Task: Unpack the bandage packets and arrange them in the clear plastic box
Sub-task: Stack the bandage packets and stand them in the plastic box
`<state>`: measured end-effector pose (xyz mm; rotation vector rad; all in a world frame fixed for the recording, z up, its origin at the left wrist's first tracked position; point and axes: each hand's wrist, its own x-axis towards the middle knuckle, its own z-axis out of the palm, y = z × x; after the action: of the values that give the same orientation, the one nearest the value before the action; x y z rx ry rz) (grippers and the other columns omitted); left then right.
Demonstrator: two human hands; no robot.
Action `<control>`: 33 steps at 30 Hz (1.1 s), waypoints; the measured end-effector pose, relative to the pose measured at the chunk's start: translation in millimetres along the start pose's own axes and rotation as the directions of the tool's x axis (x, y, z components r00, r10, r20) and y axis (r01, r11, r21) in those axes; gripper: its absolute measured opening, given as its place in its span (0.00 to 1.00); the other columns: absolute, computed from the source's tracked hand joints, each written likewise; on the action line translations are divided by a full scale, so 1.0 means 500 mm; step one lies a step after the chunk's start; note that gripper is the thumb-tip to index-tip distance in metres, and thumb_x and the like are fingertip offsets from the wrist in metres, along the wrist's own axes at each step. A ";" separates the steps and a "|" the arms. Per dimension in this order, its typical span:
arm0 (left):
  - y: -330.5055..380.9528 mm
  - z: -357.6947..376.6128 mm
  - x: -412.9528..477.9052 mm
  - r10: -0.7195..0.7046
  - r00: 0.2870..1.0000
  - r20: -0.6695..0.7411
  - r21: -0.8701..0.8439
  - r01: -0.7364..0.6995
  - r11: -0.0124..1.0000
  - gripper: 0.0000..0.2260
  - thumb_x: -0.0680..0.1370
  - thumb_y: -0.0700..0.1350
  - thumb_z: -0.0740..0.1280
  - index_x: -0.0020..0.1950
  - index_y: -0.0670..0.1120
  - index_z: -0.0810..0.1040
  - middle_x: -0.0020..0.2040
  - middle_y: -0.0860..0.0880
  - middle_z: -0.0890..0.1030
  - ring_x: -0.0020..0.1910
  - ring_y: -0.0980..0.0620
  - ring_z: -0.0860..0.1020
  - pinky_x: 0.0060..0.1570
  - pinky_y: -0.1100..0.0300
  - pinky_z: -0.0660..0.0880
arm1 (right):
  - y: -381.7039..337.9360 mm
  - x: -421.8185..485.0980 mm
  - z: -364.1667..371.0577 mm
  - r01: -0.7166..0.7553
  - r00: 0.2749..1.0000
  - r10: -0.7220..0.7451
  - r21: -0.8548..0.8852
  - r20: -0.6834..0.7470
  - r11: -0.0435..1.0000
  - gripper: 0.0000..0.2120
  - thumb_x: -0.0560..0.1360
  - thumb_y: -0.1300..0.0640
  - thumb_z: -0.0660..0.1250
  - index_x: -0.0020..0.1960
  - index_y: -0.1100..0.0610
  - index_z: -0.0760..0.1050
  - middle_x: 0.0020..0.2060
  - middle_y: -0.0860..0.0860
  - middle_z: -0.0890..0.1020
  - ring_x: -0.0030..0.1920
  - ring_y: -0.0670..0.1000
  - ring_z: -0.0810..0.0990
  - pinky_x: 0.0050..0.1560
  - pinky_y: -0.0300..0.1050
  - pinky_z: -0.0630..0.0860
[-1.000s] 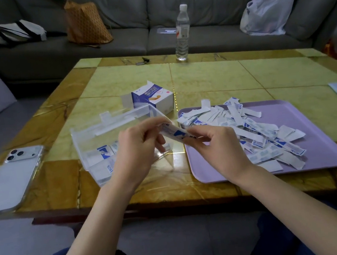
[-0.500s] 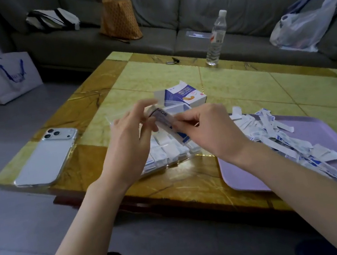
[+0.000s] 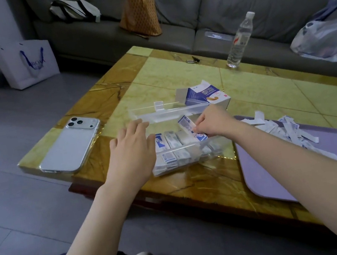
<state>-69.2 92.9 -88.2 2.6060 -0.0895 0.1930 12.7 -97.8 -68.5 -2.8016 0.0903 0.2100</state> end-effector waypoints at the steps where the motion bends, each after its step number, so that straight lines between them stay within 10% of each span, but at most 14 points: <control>1: 0.000 0.001 -0.003 0.000 1.000 0.003 -0.003 0.000 1.000 0.19 0.82 0.50 0.51 0.73 0.49 0.61 0.74 0.53 0.59 0.71 0.50 0.59 0.66 0.52 0.57 | -0.007 0.000 0.002 -0.006 0.999 0.008 -0.050 0.033 0.999 0.09 0.72 0.61 0.66 0.43 0.67 0.81 0.35 0.61 0.79 0.35 0.51 0.73 0.41 0.45 0.75; 14: 0.001 0.010 -0.017 0.001 1.000 0.031 -0.066 0.001 0.998 0.19 0.82 0.49 0.49 0.74 0.50 0.59 0.77 0.54 0.52 0.73 0.50 0.55 0.68 0.52 0.56 | -0.051 -0.002 0.009 0.028 0.975 0.045 -0.320 0.218 0.947 0.10 0.75 0.58 0.65 0.49 0.64 0.78 0.42 0.55 0.78 0.43 0.51 0.74 0.37 0.38 0.69; 18: 0.000 0.012 -0.015 -0.001 1.000 0.031 -0.082 0.003 0.997 0.19 0.82 0.48 0.49 0.74 0.50 0.59 0.77 0.54 0.52 0.73 0.50 0.55 0.68 0.52 0.56 | -0.041 -0.001 0.008 -0.005 0.980 0.072 -0.343 0.184 0.939 0.14 0.74 0.60 0.65 0.32 0.60 0.67 0.30 0.51 0.69 0.32 0.49 0.70 0.26 0.37 0.61; 24: 0.002 0.014 -0.014 -0.004 1.000 0.030 -0.082 0.007 0.997 0.19 0.82 0.48 0.50 0.74 0.49 0.58 0.77 0.54 0.51 0.72 0.50 0.56 0.67 0.53 0.57 | -0.049 -0.001 0.019 -0.061 0.960 0.115 -0.211 0.254 0.976 0.14 0.75 0.63 0.64 0.32 0.61 0.66 0.22 0.52 0.73 0.19 0.46 0.72 0.14 0.30 0.60; 33: 0.002 0.014 -0.016 0.001 0.999 0.037 -0.094 0.003 0.996 0.19 0.83 0.48 0.49 0.74 0.49 0.57 0.77 0.53 0.51 0.73 0.50 0.55 0.67 0.52 0.58 | -0.055 -0.004 0.026 -0.061 0.970 0.098 -0.166 0.223 0.984 0.04 0.76 0.62 0.63 0.46 0.64 0.73 0.43 0.60 0.79 0.38 0.56 0.82 0.32 0.40 0.76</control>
<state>-76.3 88.7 -95.2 2.5164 -0.1077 0.1367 11.2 -67.6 -71.8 -2.9088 0.1374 0.5837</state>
